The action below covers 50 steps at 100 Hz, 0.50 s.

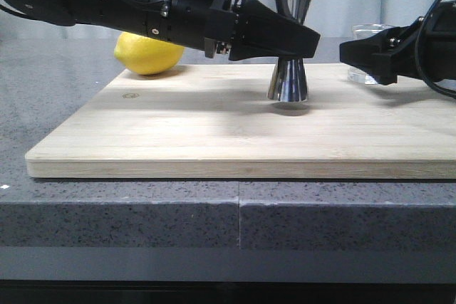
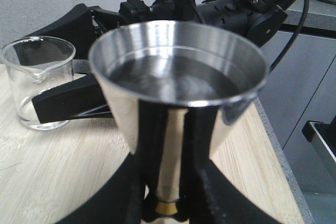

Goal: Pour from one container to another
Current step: 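Lower the beaker onto the board's far corner and open the right gripper, then raise the right gripper away from the beaker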

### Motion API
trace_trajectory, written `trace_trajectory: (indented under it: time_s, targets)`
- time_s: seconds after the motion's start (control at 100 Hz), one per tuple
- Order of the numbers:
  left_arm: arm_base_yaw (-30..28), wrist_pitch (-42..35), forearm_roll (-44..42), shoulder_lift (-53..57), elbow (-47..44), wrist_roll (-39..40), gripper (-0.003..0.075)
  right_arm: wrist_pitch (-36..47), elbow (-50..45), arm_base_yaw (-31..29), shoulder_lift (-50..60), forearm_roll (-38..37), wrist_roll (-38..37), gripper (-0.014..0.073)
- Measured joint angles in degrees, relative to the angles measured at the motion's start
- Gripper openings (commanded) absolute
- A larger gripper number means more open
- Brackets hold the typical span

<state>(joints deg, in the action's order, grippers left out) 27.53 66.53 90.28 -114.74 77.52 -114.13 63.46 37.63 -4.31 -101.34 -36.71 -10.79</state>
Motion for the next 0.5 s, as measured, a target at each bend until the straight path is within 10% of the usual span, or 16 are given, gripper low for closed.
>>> trace_trajectory:
  time_s: [0.5]
  targets:
    - [0.0,0.0,-0.1,0.0,0.0,0.0,-0.0021,1.72,0.0,0.0,4.78,1.54,-0.3,0.051]
